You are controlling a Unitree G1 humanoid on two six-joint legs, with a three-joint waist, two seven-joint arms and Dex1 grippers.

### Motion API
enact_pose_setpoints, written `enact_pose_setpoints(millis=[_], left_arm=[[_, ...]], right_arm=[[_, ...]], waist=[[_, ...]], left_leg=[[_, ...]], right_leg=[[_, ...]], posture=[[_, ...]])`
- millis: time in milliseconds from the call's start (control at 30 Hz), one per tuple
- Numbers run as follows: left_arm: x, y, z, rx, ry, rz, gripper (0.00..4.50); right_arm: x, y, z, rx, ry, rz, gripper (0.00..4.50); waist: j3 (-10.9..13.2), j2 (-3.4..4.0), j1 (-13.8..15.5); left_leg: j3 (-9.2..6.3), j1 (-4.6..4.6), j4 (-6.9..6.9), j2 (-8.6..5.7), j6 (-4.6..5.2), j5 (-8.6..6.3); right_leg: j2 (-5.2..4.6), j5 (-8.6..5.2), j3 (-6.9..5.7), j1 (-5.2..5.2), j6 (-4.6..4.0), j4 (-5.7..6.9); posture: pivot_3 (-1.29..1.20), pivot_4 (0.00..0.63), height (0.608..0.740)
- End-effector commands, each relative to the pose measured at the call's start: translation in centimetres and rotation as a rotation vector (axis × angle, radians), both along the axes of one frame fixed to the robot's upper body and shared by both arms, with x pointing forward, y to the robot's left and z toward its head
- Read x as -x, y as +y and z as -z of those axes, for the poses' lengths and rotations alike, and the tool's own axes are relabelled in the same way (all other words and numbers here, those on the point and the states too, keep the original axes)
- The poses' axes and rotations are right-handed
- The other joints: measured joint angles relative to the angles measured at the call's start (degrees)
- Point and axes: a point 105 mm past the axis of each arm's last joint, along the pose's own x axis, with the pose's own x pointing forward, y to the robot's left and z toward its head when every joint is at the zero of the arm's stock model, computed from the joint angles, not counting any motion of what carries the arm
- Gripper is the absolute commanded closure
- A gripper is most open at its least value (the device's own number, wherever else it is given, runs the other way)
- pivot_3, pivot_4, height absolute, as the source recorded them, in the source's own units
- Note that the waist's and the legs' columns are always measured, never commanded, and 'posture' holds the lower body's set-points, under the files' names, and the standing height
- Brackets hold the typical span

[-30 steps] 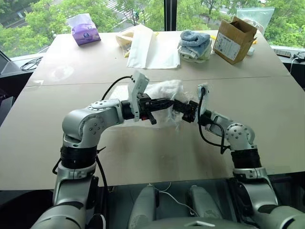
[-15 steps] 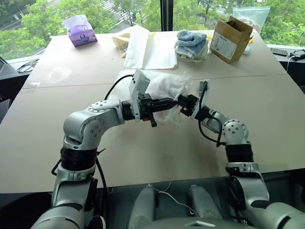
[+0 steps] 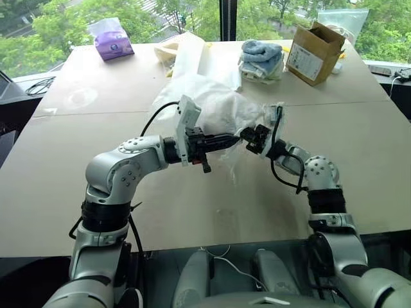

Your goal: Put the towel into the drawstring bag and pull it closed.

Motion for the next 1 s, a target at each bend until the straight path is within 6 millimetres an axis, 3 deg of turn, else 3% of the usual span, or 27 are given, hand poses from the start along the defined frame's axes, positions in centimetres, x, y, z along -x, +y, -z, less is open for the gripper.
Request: enact_pose_setpoints(millis=[33,67,100,133,233,267,300,333,400,467,500,600,700,733,1000], left_arm=[[-0.8,0.1,-1.7,0.026,-0.089,-0.038,4.50],[-0.8,0.0,-1.6,0.021,-0.094,-0.034,4.50],[-0.7,-0.1,-1.4,0.016,-0.094,-0.027,4.50],[-0.6,-0.3,-1.2,0.013,-0.090,-0.021,4.50],[-0.2,-0.9,-0.5,-0.003,-0.085,0.003,4.50],[-0.1,-1.0,-0.4,-0.008,-0.087,0.009,4.50],[-0.3,-1.0,-0.5,-0.008,-0.100,-0.002,4.50],[-0.5,-0.9,-0.6,-0.003,-0.112,-0.018,4.50],[-1.3,-0.8,-1.1,0.023,-0.133,-0.063,4.50],[-1.8,-0.6,-1.3,0.036,-0.144,-0.090,4.50],[-2.0,-0.5,-1.3,0.042,-0.142,-0.099,4.50],[-2.2,-0.3,-1.1,0.043,-0.139,-0.115,4.50],[-2.7,0.2,-0.5,0.029,-0.132,-0.146,4.50],[-2.9,0.4,-0.5,0.033,-0.129,-0.155,4.50],[-3.7,2.4,-0.6,0.069,-0.117,-0.200,4.50]], right_arm=[[2.9,1.6,-0.9,0.002,-0.102,-0.151,4.48],[3.4,1.8,-1.2,-0.016,-0.118,-0.165,4.48],[0.5,0.7,-0.9,-0.020,-0.054,-0.007,4.48],[0.2,0.7,-1.1,-0.030,-0.047,0.004,4.48],[3.4,2.6,-1.5,-0.028,-0.096,-0.167,4.48],[3.4,2.7,-1.4,-0.015,-0.097,-0.152,4.48],[0.7,1.7,-0.1,0.015,-0.004,0.002,4.48],[-0.7,1.1,0.8,0.035,0.040,0.084,4.48],[0.9,2.1,0.9,0.027,0.019,0.002,4.48],[2.0,2.8,0.6,0.010,-0.003,-0.047,3.59],[1.6,2.6,0.7,0.013,0.001,-0.012,3.30],[0.6,1.8,0.5,0.015,0.001,0.069,1.79],[0.8,0.8,-0.2,0.017,-0.020,0.076,0.30],[1.2,0.4,-0.3,0.023,-0.031,0.064,0.03],[2.7,-2.0,-0.3,0.137,-0.105,0.077,0.03]], waist=[[0.00,0.00,-0.05],[0.00,0.00,-0.07],[0.00,0.00,-0.11],[0.00,0.00,-0.31],[0.01,0.02,-0.04],[0.00,0.00,-0.04],[0.00,0.01,-0.04],[0.00,0.01,-0.19],[0.01,0.02,-0.01],[0.01,0.01,0.08],[0.01,0.01,0.05],[0.01,0.01,-0.12],[0.01,0.01,-0.02],[0.01,0.01,-0.01],[0.01,0.01,-0.12]], left_leg=[[0.00,0.00,0.00,0.00,0.00,0.00],[0.00,0.00,0.00,0.00,0.00,0.00],[-0.01,0.00,-0.03,0.00,0.00,0.00],[-0.02,0.00,-0.03,0.01,0.00,0.00],[0.00,0.03,0.01,0.01,0.00,0.00],[-0.01,0.02,0.00,0.01,0.00,0.00],[-0.04,0.01,0.00,0.02,0.00,0.00],[-0.05,0.00,0.00,0.01,0.00,0.00],[0.02,0.05,-0.02,0.00,0.00,0.00],[-0.03,0.01,0.00,0.01,-0.01,0.00],[-0.02,0.01,0.00,0.00,0.00,0.00],[0.01,0.01,-0.01,0.00,0.00,0.00],[-0.01,0.01,-0.01,0.00,-0.01,0.00],[-0.01,0.01,-0.01,0.00,-0.01,0.00],[0.00,0.01,-0.02,0.00,0.00,0.00]], right_leg=[[0.00,0.00,0.00,0.00,0.00,0.00],[0.00,0.00,0.00,0.00,0.00,0.00],[0.00,0.00,0.00,-0.01,0.00,0.00],[0.00,0.00,-0.01,-0.01,0.00,0.00],[0.00,0.00,0.01,0.00,0.00,0.04],[0.00,0.00,0.01,-0.01,0.00,0.03],[0.00,0.00,-0.02,-0.01,0.00,0.03],[0.00,0.00,-0.03,-0.01,0.00,0.02],[0.01,0.00,0.04,-0.02,0.00,0.04],[0.00,0.00,-0.01,-0.01,0.00,0.04],[-0.01,0.00,-0.01,-0.02,0.00,0.03],[-0.01,0.00,0.03,-0.04,0.00,0.03],[-0.01,0.00,0.00,-0.04,0.00,0.04],[-0.01,0.00,0.00,-0.04,0.00,0.04],[0.00,0.00,0.02,-0.04,0.00,0.03]], posture=[[0.00,0.150,0.740],[0.00,0.150,0.740],[0.00,0.150,0.740],[0.00,0.150,0.740],[0.00,0.150,0.740],[0.00,0.150,0.740],[0.00,0.150,0.740],[0.00,0.150,0.740],[0.00,0.150,0.740],[0.00,0.150,0.740],[0.00,0.150,0.740],[0.00,0.150,0.740],[0.00,0.150,0.740],[0.00,0.150,0.740],[0.00,0.150,0.740]])
